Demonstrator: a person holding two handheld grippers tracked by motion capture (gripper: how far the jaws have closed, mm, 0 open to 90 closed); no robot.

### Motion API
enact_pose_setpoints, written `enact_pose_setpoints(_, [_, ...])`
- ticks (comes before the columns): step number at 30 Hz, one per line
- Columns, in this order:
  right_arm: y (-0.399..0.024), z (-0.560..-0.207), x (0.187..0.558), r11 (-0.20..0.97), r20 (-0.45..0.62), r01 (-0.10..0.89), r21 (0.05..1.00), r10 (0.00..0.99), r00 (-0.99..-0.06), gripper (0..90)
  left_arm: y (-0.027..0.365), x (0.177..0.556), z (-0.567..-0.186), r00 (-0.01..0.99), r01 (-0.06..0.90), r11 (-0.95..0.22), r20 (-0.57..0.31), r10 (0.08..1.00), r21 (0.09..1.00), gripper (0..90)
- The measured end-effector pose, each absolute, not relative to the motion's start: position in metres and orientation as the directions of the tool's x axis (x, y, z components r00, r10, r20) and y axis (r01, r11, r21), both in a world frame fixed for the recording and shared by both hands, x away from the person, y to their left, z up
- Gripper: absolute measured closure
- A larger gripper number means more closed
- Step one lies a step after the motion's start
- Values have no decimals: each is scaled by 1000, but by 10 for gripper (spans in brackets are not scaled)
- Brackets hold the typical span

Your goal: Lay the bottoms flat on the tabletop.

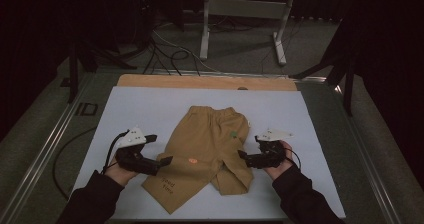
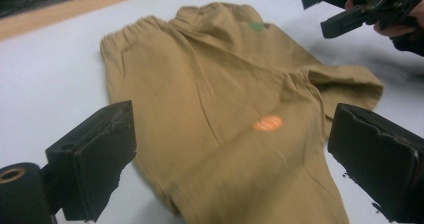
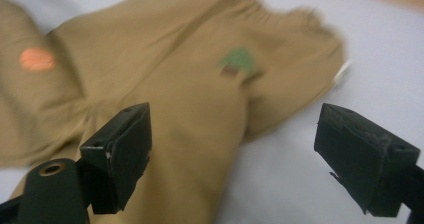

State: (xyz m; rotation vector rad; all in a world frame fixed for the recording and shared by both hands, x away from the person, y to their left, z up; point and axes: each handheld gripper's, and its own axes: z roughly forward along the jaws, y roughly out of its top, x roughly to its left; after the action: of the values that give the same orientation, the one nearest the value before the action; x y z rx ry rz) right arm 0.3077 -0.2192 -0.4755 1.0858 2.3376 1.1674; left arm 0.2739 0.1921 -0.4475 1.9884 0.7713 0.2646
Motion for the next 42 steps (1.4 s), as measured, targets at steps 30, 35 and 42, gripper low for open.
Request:
enact_pose_setpoints(30, [-232,-488,302,365,95,539,759,757,-646,270,166,206,-512,967,243,-692,-115,226,680,419])
enact_pose_setpoints(35, [-236,-485,303,348,94,538,768,770,-631,269,164,206,-515,969,222,-711,-70,237,668,478])
enact_pose_setpoints(42, [-237,-483,303,349,79,528,774,774,-628,279,166,207,-510,964,217,-715,-31,264,664,878])
